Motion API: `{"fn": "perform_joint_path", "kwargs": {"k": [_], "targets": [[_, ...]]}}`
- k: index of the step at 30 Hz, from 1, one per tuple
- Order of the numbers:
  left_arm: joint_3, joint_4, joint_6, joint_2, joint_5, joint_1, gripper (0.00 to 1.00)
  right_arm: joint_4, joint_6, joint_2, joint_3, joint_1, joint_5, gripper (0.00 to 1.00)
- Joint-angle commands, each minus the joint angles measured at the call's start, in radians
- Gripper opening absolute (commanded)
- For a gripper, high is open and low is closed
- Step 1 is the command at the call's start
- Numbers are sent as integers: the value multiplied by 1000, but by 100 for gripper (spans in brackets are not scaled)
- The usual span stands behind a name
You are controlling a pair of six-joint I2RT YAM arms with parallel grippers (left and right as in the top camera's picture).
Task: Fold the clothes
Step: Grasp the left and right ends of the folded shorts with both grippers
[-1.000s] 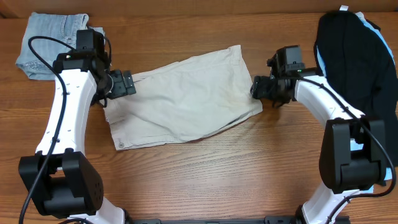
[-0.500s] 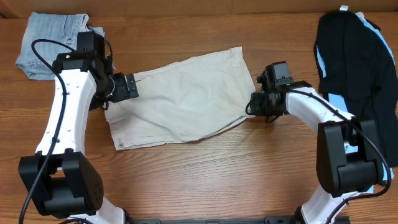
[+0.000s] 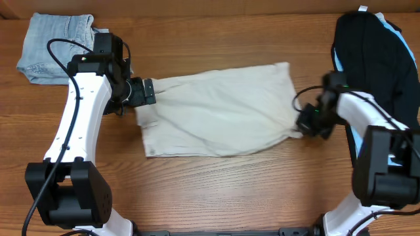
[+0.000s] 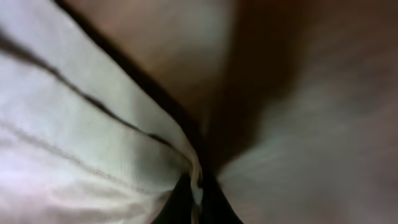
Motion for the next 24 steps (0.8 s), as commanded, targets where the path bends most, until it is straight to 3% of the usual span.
{"fn": "perform_joint_path", "kwargs": {"k": [1,6,9,11,13,16,24], "targets": [[-50,-3,27,-1,11,-11,100,-61,43,-23,-15,-35,53,4],[-150,27,50,-1,11,-11,100,-87,11,-92,-15,-35,28,6],[-222,110,116,-1,12,-11,100,-103,-89,-175,9,-36,-50,26],[-270,192,157,-1,27,-11,100,-145,-130,-229,48,-36,-60,50],[-317,280,192,-1,53,-11,100,-190,-167,-275,95,-36,-59,66],[-370,381,211,-1,94,-11,100,-246,-223,-325,163,-36,-50,75],[-481,571,211,11,143,-14,100,-268,-262,-379,257,-36,-37,79]]}}
